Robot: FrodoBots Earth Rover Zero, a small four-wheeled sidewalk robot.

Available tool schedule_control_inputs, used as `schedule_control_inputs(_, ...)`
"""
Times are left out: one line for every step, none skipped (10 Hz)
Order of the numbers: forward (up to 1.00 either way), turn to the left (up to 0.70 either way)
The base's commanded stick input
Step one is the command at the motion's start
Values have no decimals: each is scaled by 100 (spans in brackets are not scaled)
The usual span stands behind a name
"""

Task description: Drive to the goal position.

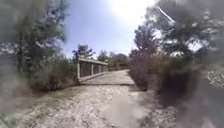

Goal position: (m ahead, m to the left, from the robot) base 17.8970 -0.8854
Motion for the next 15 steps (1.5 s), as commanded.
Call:
schedule_control_inputs(70, 0)
schedule_control_inputs(70, 0)
schedule_control_inputs(70, 0)
schedule_control_inputs(70, 0)
schedule_control_inputs(70, 0)
schedule_control_inputs(70, 0)
schedule_control_inputs(70, 0)
schedule_control_inputs(70, 0)
schedule_control_inputs(70, 0)
schedule_control_inputs(70, 0)
schedule_control_inputs(70, 0)
schedule_control_inputs(70, 0)
schedule_control_inputs(70, 0)
schedule_control_inputs(70, 0)
schedule_control_inputs(70, 0)
